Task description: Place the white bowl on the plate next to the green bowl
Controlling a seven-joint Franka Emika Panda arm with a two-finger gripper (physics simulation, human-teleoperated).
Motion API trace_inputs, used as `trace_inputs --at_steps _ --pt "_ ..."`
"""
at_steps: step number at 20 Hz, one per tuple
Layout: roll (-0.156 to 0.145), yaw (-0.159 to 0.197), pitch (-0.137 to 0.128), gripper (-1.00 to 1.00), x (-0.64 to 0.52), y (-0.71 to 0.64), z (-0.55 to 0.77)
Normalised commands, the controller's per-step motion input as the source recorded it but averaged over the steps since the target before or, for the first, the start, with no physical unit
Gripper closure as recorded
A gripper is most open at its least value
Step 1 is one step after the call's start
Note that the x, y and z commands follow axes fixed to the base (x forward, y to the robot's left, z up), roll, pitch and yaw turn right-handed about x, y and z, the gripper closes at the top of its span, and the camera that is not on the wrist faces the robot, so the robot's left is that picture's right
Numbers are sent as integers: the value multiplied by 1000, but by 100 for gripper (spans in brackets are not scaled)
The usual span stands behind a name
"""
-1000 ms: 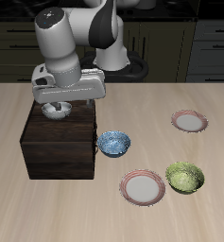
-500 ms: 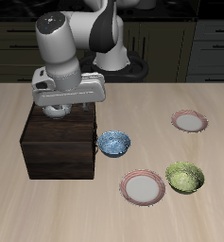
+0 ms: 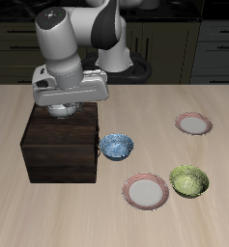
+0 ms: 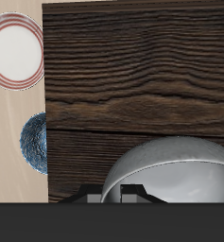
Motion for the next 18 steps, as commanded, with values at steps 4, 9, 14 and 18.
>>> trace_inputs --at_steps 4,9,14,18 --pt "20 8 -39 100 -32 134 288" --pt "23 3 -57 100 -78 187 422" --pt "4 -11 -31 100 -27 77 272" --pt "-9 -36 -32 100 -36 111 332"
